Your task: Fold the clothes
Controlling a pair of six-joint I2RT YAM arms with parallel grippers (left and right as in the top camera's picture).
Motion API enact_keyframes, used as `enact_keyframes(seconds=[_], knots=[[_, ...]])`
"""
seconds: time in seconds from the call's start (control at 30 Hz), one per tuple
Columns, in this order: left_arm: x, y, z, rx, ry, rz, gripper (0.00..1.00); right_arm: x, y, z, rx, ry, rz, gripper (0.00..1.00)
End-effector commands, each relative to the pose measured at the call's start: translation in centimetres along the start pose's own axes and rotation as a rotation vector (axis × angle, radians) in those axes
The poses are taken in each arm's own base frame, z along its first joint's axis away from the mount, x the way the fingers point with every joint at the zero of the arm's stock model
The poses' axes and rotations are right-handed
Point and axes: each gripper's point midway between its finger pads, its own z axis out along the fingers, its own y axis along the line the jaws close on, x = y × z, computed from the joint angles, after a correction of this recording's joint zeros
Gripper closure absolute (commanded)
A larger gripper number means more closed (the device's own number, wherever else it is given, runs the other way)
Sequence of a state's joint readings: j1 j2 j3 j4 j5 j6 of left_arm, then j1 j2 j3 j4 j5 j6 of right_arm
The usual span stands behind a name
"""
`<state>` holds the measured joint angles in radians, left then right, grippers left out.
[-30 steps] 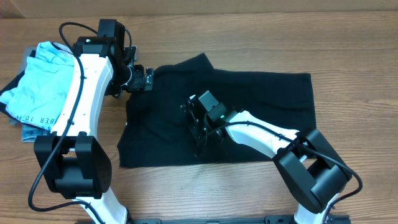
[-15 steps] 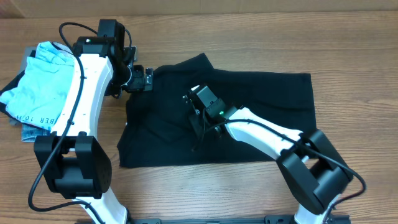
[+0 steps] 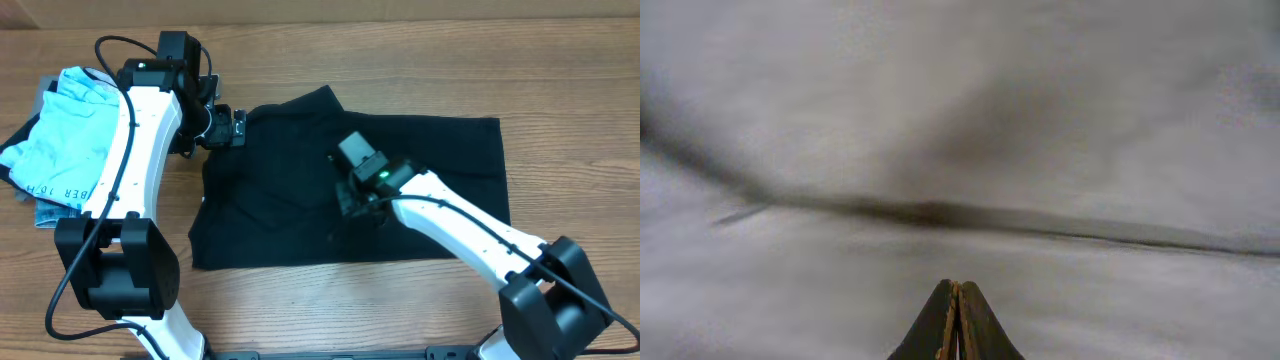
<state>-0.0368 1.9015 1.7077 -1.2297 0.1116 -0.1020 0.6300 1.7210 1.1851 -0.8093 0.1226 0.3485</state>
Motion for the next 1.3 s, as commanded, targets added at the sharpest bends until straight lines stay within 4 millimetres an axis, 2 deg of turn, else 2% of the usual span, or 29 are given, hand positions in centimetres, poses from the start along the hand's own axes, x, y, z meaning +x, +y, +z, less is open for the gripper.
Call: enact_keyframes(seconds=[0.0,0.2,0.27,0.37,0.4,0.53,0.6,0.7,0.8,0.87,1.0,1.17,1.27], knots=[[0.2,0.4,0.4,-0.012,0.015,-0.022,0.00,-0.3,-5.6,1.7,0.079,0.032,0.178,0.96],[0.1,0.2,0.4,-0.003,0.011,-0.022,0.00,-0.9,-13.7,1.9,0.123,0.053,0.407,0.95],[-0.2,-0.3,0.4,0.027,-0.001,-0.018,0.00,-0.9,-15.7,1.9,0.110,0.057,0.477,0.91],[-1.2,-1.8,0.3,0.091,-0.042,0.013,0.00,-0.9,-18.1,1.8,0.098,0.054,0.557,0.78],[-1.8,-2.5,0.3,0.108,-0.066,0.031,0.00,-0.8,-18.7,1.8,0.103,0.053,0.573,0.66],[-4.0,-4.7,0.1,0.121,-0.169,0.141,0.00,-0.8,-20.9,1.7,0.116,0.036,0.622,0.46],[-5.7,-5.6,-0.1,0.090,-0.249,0.186,0.00,-0.7,-21.8,1.6,0.123,0.032,0.648,0.30],[-8.0,-6.4,-0.7,0.038,-0.360,0.224,0.03,-0.2,-22.7,1.5,0.131,0.040,0.674,0.21],[-10.3,-8.3,-1.4,0.034,-0.474,0.313,0.10,0.1,-23.6,1.4,0.145,0.043,0.695,0.00],[-11.1,-9.2,-1.3,0.032,-0.508,0.369,0.10,0.3,-24.0,1.3,0.157,0.045,0.704,0.00],[-12.2,-9.8,1.3,0.028,-0.509,0.410,0.04,0.5,-24.3,1.3,0.165,0.047,0.710,0.00],[-12.9,-9.5,7.3,-0.005,-0.457,0.537,0.04,0.4,-24.3,1.3,0.164,0.046,0.710,0.00],[-12.9,-9.3,10.0,-0.014,-0.429,0.579,0.04,0.4,-24.3,1.3,0.164,0.047,0.710,0.00]])
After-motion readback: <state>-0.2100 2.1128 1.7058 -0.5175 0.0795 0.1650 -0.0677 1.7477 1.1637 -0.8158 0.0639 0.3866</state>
